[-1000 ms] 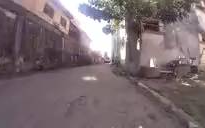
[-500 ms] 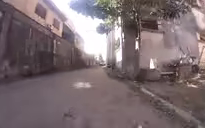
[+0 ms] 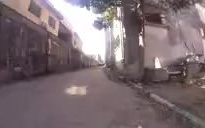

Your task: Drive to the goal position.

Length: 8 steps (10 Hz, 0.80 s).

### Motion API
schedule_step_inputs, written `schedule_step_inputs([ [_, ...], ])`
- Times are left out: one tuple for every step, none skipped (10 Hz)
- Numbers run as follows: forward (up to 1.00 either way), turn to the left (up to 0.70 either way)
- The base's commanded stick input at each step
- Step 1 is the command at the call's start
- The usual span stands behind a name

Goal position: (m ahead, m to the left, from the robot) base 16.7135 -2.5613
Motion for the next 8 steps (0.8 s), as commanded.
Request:
schedule_step_inputs([
  [1.00, 0.00],
  [1.00, 0.00],
  [1.00, 0.00],
  [1.00, 0.00],
  [1.00, 0.00],
  [1.00, 0.00],
  [1.00, 0.00],
  [1.00, 0.00],
])
